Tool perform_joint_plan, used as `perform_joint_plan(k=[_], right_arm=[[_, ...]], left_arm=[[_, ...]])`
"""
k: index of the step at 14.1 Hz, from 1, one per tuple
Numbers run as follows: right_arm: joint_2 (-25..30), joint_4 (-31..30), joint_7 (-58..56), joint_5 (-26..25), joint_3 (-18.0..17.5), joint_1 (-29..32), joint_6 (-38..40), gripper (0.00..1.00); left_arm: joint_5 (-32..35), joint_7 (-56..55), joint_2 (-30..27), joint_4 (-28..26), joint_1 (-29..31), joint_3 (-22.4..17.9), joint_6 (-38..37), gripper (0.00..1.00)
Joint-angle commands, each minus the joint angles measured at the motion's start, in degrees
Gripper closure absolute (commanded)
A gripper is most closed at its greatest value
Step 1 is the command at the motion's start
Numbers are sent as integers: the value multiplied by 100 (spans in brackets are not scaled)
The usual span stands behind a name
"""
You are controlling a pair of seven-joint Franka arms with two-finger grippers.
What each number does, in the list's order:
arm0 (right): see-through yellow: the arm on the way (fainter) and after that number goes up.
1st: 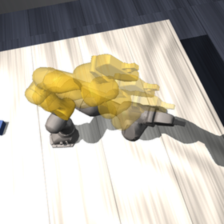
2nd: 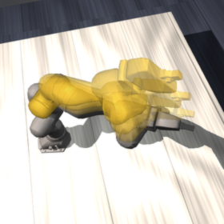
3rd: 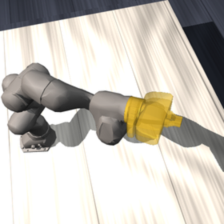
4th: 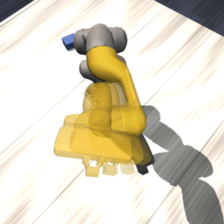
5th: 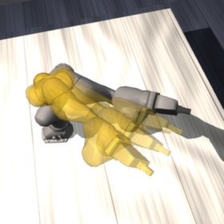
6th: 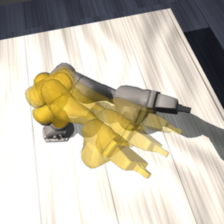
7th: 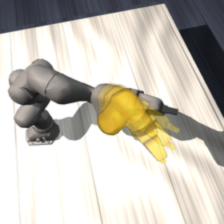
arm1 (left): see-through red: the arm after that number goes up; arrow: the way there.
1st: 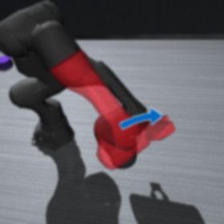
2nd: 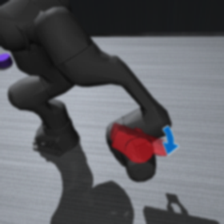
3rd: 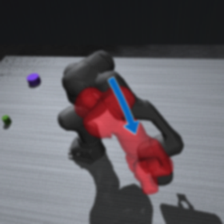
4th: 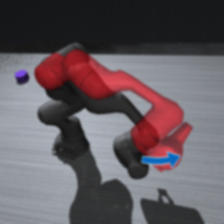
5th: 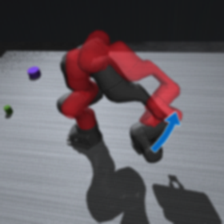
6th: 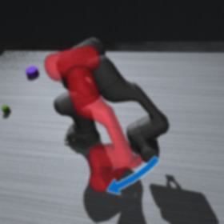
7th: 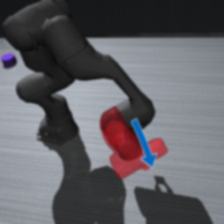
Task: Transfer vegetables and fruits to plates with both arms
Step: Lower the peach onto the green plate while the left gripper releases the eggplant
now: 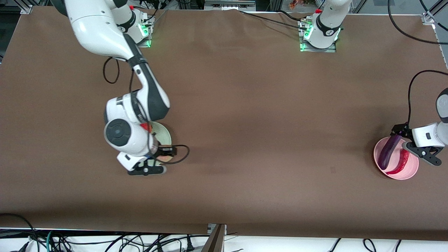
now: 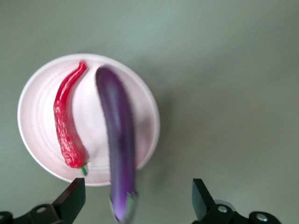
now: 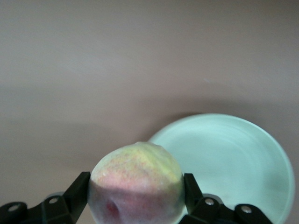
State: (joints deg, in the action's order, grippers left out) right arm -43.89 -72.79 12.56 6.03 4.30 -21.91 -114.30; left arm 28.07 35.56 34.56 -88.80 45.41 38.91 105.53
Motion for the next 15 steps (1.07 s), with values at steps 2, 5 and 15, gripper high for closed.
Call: perform_joint_plan(k=[2,5,15], right_arm=[[731,-1892,-139,83,-96,91,-1010,30],[768,-1933,-148,74,-61,196,-1209,1],[2330,-938,80,-23,-34,187,1698,0]], left_arm=[[-91,-1012,-784,-129,-32,738,-1294,0],[-100,-1402,-986,449,-32,1310,-2165,0],[-2141,-2280,-2215,857,-2127,-481,-2371,0]])
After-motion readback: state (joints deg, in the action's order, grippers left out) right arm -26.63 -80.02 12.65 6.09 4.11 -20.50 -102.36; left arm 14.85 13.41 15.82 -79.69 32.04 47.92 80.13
